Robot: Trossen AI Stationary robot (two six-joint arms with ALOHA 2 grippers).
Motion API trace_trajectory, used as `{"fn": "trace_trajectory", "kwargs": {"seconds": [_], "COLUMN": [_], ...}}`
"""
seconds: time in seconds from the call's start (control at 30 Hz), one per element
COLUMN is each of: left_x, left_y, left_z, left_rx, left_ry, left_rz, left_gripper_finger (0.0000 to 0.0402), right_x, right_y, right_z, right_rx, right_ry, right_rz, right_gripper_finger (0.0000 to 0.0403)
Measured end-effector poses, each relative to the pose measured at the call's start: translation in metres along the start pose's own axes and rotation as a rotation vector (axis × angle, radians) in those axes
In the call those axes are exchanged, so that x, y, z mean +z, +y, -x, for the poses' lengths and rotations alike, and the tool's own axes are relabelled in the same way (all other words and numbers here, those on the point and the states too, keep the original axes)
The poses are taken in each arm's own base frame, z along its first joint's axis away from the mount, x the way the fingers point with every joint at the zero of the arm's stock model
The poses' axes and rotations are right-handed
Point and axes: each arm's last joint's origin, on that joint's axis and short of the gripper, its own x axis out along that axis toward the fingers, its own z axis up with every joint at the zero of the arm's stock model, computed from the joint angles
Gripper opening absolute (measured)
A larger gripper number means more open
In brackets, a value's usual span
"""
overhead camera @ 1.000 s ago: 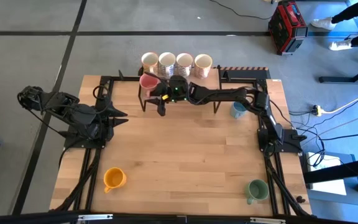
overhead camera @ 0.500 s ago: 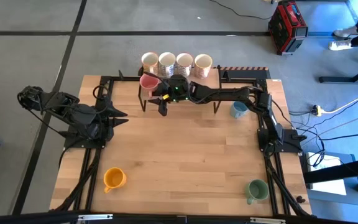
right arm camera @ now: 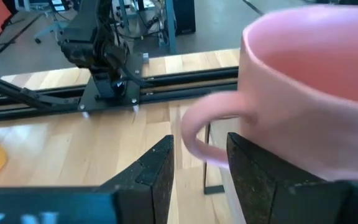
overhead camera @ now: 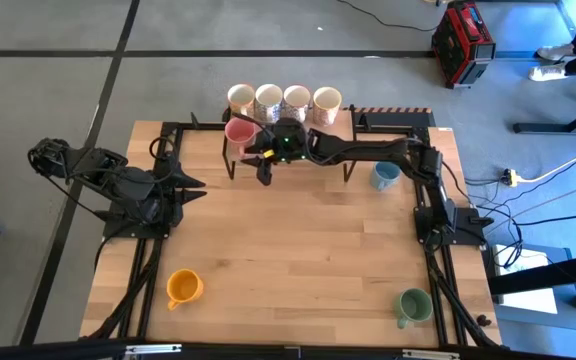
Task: Place coffee mugs
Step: Put the blue mug on the shelf
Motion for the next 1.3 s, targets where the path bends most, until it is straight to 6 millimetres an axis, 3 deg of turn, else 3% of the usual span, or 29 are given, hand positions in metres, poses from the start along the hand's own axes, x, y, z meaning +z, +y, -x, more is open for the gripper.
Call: {"fn": "trace_trajectory", "kwargs": {"seconds": [0.23,0.47,0.93,1.3], "left_x": [0.0,0.0,0.0,0.0], "left_y": [0.0,0.0,0.0,0.0], "left_z": [0.0,0.0,0.0,0.0], "left_rx": [0.0,-0.002,-0.007,-0.007], "left_ry": [0.0,0.001,0.004,0.004], "left_rz": [-0.007,-0.01,-0.017,-0.025], "left_gripper_finger": [0.0103,0.0103,0.0103,0.0103], "right_x": [0.015,0.036,0.059,0.055], "right_y": [0.004,0.014,0.092,0.125], "right_z": [0.019,0.058,0.153,0.22], "right_rx": [-0.014,-0.037,-0.145,-0.348], "right_ry": [0.028,0.121,0.386,0.513], "right_rz": [-0.001,-0.024,-0.083,-0.152], "right_gripper_finger": [0.0138,0.0138,0.0138,0.0138]}}
